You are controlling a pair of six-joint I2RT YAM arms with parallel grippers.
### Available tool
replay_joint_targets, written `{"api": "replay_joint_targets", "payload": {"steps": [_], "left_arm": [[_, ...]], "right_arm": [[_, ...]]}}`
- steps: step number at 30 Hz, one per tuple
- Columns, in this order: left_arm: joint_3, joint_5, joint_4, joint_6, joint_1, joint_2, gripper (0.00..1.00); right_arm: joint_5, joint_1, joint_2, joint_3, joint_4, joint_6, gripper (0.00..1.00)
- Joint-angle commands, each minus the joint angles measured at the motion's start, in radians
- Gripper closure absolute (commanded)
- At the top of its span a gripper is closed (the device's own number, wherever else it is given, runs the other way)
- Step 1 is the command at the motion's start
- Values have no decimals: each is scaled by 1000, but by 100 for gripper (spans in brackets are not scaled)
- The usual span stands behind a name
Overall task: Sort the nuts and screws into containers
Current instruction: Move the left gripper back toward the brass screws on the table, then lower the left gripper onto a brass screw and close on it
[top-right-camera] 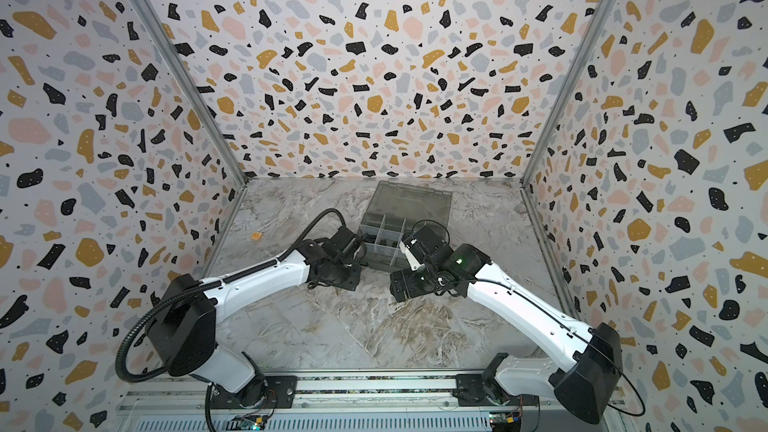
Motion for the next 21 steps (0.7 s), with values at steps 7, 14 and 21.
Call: {"api": "replay_joint_targets", "payload": {"steps": [7, 14, 21], "left_arm": [[157, -17, 10, 95, -161, 197, 49], [231, 6, 18, 110, -236, 303, 51], [287, -7, -2, 137, -282, 385, 54]], "right_arm": [[-6, -108, -215, -58, -181, 51, 6], [21, -122, -318, -76, -283, 114, 6], [48, -123, -381, -64, -348, 145, 6]]}}
